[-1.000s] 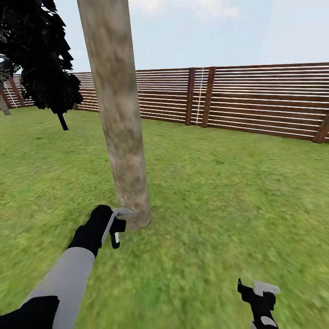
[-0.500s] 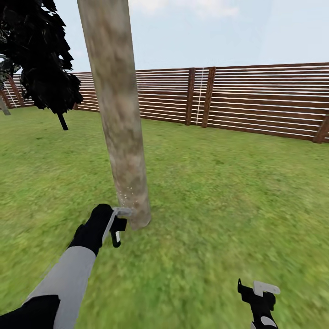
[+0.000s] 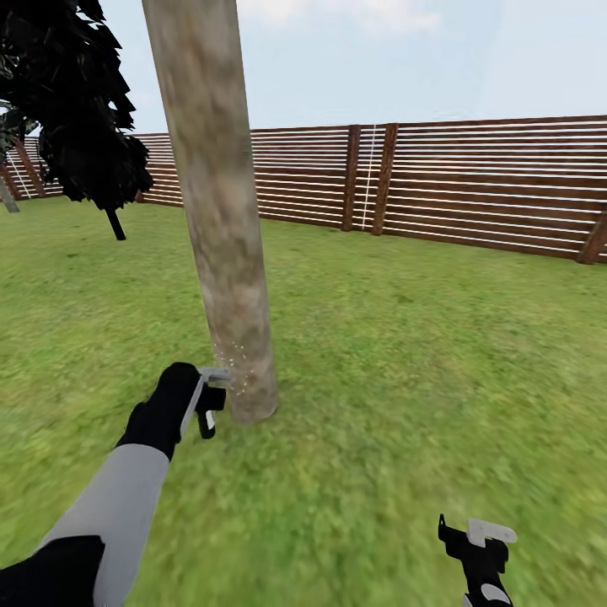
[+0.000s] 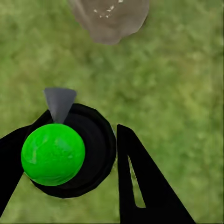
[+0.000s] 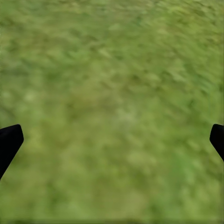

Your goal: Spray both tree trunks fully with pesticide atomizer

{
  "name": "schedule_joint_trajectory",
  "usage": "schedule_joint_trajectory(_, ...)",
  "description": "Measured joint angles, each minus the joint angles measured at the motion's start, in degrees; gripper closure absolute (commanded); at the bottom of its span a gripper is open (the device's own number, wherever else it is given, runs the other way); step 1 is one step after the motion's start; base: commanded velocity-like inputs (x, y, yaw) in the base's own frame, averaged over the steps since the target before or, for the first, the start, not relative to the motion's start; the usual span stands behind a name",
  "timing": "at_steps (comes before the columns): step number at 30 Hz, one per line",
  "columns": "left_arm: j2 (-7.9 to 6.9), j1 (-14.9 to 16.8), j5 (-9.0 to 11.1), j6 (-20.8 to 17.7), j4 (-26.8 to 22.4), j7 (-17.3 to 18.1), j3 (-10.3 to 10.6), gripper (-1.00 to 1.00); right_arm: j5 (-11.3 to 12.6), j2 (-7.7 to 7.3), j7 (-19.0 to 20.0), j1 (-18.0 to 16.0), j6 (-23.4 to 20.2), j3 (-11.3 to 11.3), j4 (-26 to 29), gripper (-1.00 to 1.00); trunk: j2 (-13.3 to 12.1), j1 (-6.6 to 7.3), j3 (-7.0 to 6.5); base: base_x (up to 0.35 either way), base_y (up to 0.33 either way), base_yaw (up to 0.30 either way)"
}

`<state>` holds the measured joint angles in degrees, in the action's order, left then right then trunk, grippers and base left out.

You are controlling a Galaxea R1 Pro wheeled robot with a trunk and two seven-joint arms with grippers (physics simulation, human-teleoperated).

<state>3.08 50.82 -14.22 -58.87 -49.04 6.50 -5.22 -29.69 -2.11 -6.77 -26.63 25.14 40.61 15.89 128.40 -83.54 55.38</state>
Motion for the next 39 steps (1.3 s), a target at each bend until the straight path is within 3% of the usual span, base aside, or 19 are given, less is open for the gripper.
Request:
schedule_joint_trajectory(2,2.68,0.9,0.0,0.0,0.1,0.0,0.2,1.00,0.0,0.00,0.0,0.0,0.0,0.0,0.0,-1.00,0.0,0.00,0.00,0.000,0.000,0.000)
schedule_joint_trajectory(4,3.99,1.2,-0.5,0.0,0.1,-0.1,0.4,1.00,0.0,0.00,0.0,0.0,0.0,0.0,0.0,-1.00,0.0,0.00,0.01,0.000,0.000,0.000)
schedule_joint_trajectory(5,3.44,1.2,-1.2,0.0,0.0,-0.1,0.3,1.00,0.0,0.00,0.0,0.0,0.0,0.0,0.0,-1.00,0.0,0.00,0.01,0.000,0.000,0.000)
schedule_joint_trajectory(9,-2.20,1.3,-1.2,-0.2,-0.1,0.0,-0.3,1.00,0.0,0.00,0.0,0.0,0.0,0.0,-0.1,-1.00,0.0,0.00,0.01,0.000,0.000,0.000)
schedule_joint_trajectory(10,-2.11,1.3,-0.5,-0.2,-0.1,0.0,-0.3,1.00,0.0,0.00,0.0,0.0,0.0,0.0,-0.1,-1.00,0.0,0.00,0.01,0.000,0.000,0.000)
schedule_joint_trajectory(13,-0.31,2.2,0.0,-0.2,-0.1,0.0,0.0,1.00,0.0,0.00,0.0,0.0,0.0,0.0,0.0,-1.00,0.0,0.00,0.00,0.000,0.000,0.000)
schedule_joint_trajectory(14,1.75,2.6,-0.4,-0.2,0.0,0.0,0.2,1.00,0.0,0.00,0.0,0.0,0.0,0.0,0.0,-1.00,0.0,0.00,0.00,0.000,0.000,0.000)
schedule_joint_trajectory(15,3.10,2.8,0.6,-0.2,0.0,0.0,0.2,1.00,0.0,0.00,0.0,0.0,0.0,0.0,0.0,-1.00,0.0,0.00,0.01,0.000,0.000,0.000)
schedule_joint_trajectory(16,3.51,2.9,-0.6,-0.2,0.0,0.0,0.3,1.00,0.0,0.00,0.0,0.0,0.0,0.0,0.0,-1.00,0.0,0.00,0.01,0.000,0.000,0.000)
schedule_joint_trajectory(23,1.49,2.9,-1.0,-0.2,-2.5,0.0,0.1,1.00,0.0,0.00,0.0,0.0,0.0,0.0,0.0,-1.00,0.0,0.00,0.01,-0.158,0.000,0.000)
schedule_joint_trajectory(25,2.62,2.8,-0.4,-0.2,-2.7,0.0,0.7,1.00,0.0,0.00,0.0,0.0,0.0,0.0,0.0,-1.00,0.0,0.00,0.01,-0.012,0.000,0.000)
schedule_joint_trajectory(27,4.56,2.9,-0.2,-0.1,-2.8,0.0,2.6,1.00,0.0,0.00,0.0,0.0,0.0,0.0,0.0,-1.00,0.0,0.00,0.01,-0.003,0.000,0.000)
schedule_joint_trajectory(29,5.19,3.2,-0.6,-0.2,-3.0,0.0,3.7,1.00,0.0,0.00,0.0,0.0,0.0,0.0,0.0,-1.00,0.0,0.00,0.00,-0.001,0.000,0.000)
schedule_joint_trajectory(31,4.68,3.8,-0.9,-0.3,-3.0,0.0,3.8,1.00,0.0,0.00,0.0,0.0,0.0,0.0,0.0,-1.00,0.0,0.00,0.01,0.000,0.000,0.000)
schedule_joint_trajectory(37,-1.52,5.3,-1.1,-0.4,-2.9,0.0,3.4,1.00,0.0,0.00,0.0,0.0,0.0,0.0,-0.1,-1.00,0.0,0.00,0.00,0.000,0.000,0.000)
schedule_joint_trajectory(38,-0.58,6.3,-0.2,-0.5,-2.7,0.3,2.4,1.00,0.0,0.00,0.0,0.0,0.0,0.0,0.0,-1.00,0.0,0.00,0.00,0.000,0.000,0.000)
schedule_joint_trajectory(39,1.54,7.1,-0.3,-0.5,-2.2,0.3,2.3,1.00,0.0,0.00,0.0,0.0,0.0,0.0,0.0,-1.00,0.0,0.00,0.00,0.000,0.000,0.000)
